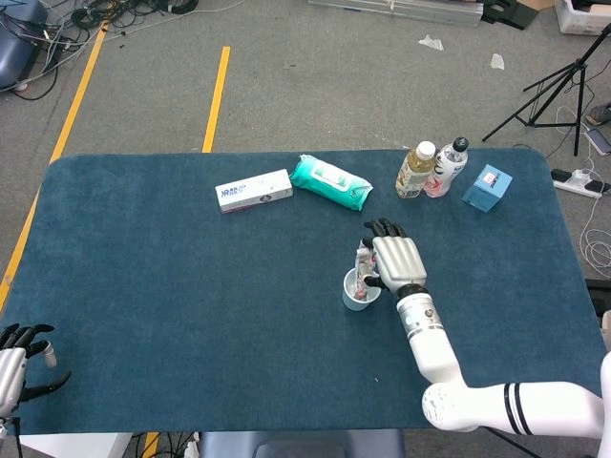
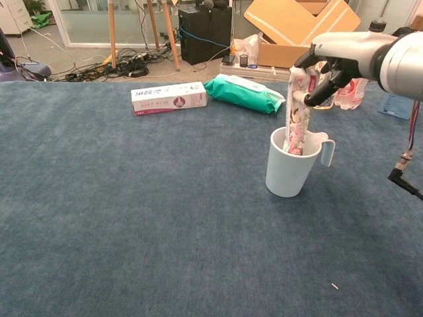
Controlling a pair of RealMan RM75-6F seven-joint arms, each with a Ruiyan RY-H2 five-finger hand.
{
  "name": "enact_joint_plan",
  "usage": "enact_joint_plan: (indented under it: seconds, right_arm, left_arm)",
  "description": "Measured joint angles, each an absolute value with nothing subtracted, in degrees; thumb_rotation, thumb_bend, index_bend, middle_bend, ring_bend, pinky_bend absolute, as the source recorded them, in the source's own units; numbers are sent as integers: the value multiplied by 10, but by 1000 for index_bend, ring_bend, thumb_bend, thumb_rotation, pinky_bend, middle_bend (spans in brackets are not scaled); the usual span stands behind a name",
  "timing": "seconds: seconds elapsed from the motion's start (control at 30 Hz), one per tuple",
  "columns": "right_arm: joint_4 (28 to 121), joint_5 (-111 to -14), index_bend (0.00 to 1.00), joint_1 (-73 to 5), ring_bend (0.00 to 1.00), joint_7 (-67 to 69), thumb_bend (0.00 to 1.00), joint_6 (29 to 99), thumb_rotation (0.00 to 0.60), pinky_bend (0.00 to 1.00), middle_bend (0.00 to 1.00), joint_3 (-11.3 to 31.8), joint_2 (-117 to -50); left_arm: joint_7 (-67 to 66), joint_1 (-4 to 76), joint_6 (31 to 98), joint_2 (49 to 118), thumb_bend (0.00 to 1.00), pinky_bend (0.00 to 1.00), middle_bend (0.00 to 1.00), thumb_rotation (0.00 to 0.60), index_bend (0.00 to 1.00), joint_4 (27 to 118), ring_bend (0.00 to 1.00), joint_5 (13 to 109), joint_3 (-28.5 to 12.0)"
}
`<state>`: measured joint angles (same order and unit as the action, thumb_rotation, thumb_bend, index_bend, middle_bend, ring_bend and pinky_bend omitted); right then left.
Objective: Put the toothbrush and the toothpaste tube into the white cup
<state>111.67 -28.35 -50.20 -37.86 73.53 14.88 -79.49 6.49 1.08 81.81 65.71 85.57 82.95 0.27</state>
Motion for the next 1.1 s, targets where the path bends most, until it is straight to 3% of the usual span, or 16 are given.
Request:
enact_joint_plan:
  seconds: [0.6,1.1]
  right_arm:
    - [1082,-277,695,-508,0,-397,403,720,600,112,167,134,-836]
    - [1107,-300,363,-495,0,-373,331,711,600,112,156,139,-810]
  left_arm:
    - [69,9,819,658,150,117,268,600,635,852,209,830,3]
    - [65,11,817,656,150,117,268,600,635,856,209,831,2]
